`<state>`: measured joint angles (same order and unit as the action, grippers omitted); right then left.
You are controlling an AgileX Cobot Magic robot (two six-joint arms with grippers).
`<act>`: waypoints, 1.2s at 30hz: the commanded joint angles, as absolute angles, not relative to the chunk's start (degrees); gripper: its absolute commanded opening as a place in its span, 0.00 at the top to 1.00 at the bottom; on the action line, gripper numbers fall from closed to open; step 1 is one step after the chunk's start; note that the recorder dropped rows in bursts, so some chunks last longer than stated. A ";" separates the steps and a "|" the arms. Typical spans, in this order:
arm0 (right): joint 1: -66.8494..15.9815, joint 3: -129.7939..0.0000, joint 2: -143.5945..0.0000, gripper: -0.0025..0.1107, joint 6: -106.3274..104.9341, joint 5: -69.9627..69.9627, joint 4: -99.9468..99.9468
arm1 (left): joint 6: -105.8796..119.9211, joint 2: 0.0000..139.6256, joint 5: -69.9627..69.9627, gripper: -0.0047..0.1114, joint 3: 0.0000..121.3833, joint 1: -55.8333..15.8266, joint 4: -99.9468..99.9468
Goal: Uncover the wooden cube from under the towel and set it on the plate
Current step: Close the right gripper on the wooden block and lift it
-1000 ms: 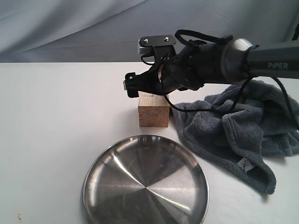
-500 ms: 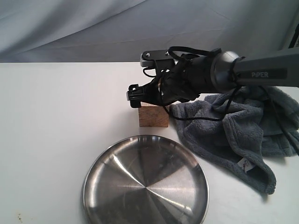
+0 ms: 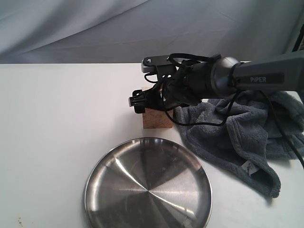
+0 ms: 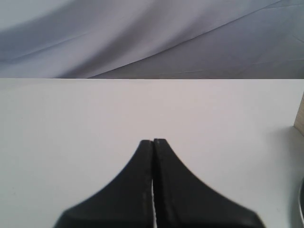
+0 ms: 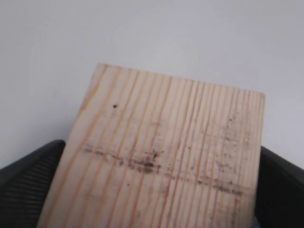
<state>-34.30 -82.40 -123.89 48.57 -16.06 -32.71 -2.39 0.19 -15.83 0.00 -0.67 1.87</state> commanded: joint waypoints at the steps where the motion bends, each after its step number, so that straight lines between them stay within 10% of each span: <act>1: -33.83 -82.74 -123.76 0.74 48.30 -15.88 -34.63 | -2.53 0.00 -15.21 0.96 0.00 -0.94 1.98; 5: -33.83 -82.74 -123.28 0.98 47.76 -17.33 -38.97 | -2.53 0.00 -15.21 0.96 0.00 -0.94 1.98; 24: -33.83 -82.74 -112.00 0.98 34.66 -17.94 -38.40 | -2.53 0.00 -15.21 0.96 0.00 -0.94 1.98; 36: -33.83 -82.74 -106.06 0.98 -48.75 -36.82 34.82 | -2.53 0.00 -15.21 0.96 0.00 -0.94 1.98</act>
